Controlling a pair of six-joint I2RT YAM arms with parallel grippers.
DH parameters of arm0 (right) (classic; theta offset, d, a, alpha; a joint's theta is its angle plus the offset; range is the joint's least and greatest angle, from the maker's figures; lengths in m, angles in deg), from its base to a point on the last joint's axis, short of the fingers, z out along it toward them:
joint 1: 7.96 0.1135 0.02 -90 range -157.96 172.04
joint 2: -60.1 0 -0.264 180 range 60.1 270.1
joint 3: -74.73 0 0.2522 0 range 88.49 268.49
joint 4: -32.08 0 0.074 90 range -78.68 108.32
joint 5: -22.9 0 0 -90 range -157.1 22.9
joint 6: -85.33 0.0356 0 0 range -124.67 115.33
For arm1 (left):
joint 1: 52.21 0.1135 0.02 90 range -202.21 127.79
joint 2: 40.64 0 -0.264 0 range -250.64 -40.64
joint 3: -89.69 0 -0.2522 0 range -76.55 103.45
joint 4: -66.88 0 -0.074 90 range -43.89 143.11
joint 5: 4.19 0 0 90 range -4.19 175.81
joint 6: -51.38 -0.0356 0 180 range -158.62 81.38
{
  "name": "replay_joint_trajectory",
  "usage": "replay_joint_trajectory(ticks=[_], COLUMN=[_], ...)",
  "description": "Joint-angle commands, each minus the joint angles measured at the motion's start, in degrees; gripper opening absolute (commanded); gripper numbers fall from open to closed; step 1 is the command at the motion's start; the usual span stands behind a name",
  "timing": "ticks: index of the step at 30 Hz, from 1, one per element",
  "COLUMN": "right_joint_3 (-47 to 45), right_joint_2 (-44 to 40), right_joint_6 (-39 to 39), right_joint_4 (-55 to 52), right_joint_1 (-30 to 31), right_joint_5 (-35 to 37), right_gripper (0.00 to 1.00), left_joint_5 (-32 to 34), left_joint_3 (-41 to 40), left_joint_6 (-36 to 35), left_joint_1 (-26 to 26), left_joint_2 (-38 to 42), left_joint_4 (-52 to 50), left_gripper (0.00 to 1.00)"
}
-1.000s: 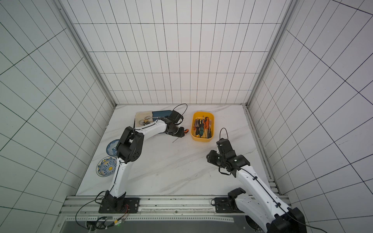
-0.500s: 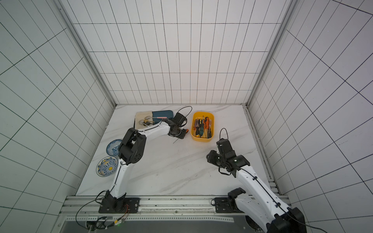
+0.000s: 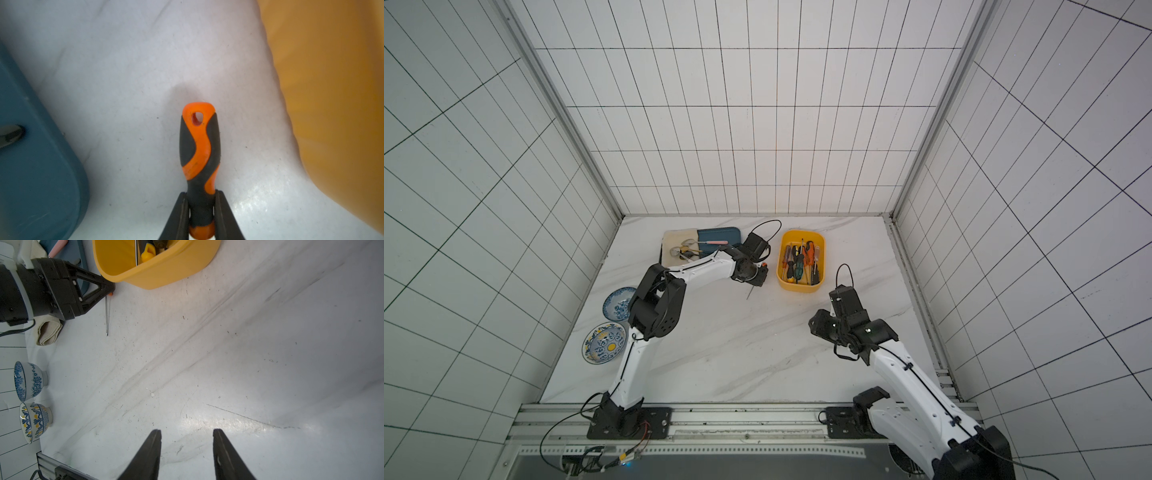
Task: Put the screwdriver on the desktop into the storage box
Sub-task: Pick up the screwdriver from the center of the board.
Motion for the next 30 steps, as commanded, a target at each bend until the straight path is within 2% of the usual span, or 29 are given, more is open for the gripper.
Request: replay_joint_trajectory(ticks=[1,12,16,22,30], right_joint_3=[-0.65,2.0,4.47,7.97,11.51], right_joint_2=[0.46,1.64,2.72,4.51,8.09], right_joint_6=[-0.09,-0.88,-1.84,-2.04,-1.09], right_joint_4=[0.29,0.35,1.01,5.47,12.67], right_joint_1=[0.56,0.56,0.56,0.51,0.47], right_joint_5=[0.33,0.14,-0.83,-4.55,-9.94], right_gripper=[0.44,0.45,0.48,0.51,0.51], left_joint_5=[-0.07,-3.3,-7.89,-12.8,-18.68], left_joint_3=[-1.4,-4.8,-6.29,-11.26,-22.1], left_joint_6=[0.39,2.5,4.78,7.84,11.98], left_joint_1=[0.12,1.11,1.96,2.28,2.22], left_joint_2=[0.93,10.04,13.87,21.2,31.77], left_joint_4=[-0.23,0.51,0.67,2.97,9.64], left_gripper=[0.0,0.0,0.0,0.0,0.0])
